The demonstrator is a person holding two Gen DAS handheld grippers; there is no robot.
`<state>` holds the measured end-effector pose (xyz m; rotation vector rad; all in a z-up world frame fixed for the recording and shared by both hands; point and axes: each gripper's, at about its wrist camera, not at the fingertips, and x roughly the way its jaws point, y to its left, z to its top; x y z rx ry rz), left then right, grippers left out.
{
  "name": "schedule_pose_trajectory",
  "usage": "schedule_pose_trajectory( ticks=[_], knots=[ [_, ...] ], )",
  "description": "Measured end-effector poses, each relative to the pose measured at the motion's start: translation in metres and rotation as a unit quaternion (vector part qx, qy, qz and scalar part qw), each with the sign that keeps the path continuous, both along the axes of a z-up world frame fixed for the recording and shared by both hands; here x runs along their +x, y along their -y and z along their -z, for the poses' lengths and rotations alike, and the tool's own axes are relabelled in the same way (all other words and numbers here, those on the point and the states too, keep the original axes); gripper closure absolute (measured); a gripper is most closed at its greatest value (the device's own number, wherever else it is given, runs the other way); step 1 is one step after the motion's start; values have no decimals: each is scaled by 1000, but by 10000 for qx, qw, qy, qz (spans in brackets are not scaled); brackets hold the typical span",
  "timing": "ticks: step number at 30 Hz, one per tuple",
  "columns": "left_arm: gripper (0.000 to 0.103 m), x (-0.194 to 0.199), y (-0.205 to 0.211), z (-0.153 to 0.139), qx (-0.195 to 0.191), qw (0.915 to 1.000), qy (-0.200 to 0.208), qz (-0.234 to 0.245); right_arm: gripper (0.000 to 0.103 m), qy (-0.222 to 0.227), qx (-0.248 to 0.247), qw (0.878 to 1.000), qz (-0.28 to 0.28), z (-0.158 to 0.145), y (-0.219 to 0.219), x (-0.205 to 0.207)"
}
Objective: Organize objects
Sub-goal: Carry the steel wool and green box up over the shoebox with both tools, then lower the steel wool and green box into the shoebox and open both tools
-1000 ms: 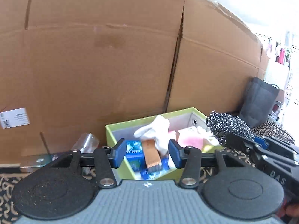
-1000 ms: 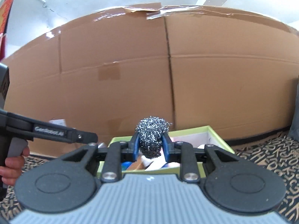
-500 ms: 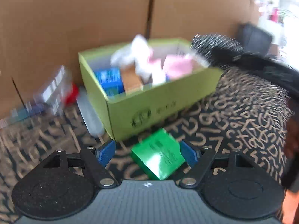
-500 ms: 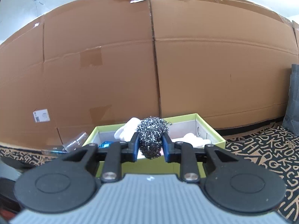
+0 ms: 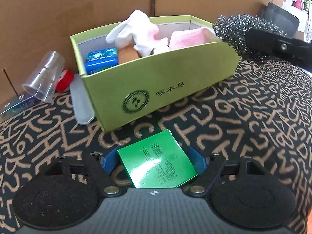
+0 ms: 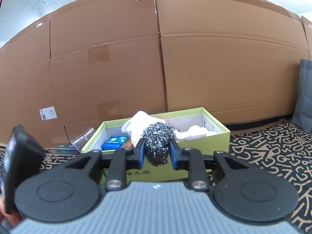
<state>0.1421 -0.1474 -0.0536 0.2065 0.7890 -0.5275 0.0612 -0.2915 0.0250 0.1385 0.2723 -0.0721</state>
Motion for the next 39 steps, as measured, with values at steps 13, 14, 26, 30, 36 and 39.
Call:
schedule_pose_trajectory(
  ticks=[13, 14, 26, 30, 36, 39],
  knots=[
    [26, -36, -22, -20, 374, 9977, 161, -549, 77, 31, 204, 9998, -68, 5, -1, -13],
    [26, -37, -23, -16, 401, 9979, 88, -494, 77, 34, 215, 9997, -91, 5, -2, -13],
    [41, -43, -37, -17, -64, 9997, -91, -206, 77, -21, 169, 9995, -251, 6, -10, -13],
    [41, -44, -40, -61, -571, 9976, 371, -89, 77, 17, 110, 9995, -308, 1, -11, -5],
    [41, -7, -35, -117, -1049, 9873, 1133, -368, 77, 398, -55, 9987, -304, -22, -12, 11],
    [40, 26, -26, -116, -1188, 9857, 1043, -582, 77, 485, -115, 9983, -306, -29, -10, 25]
  ],
)
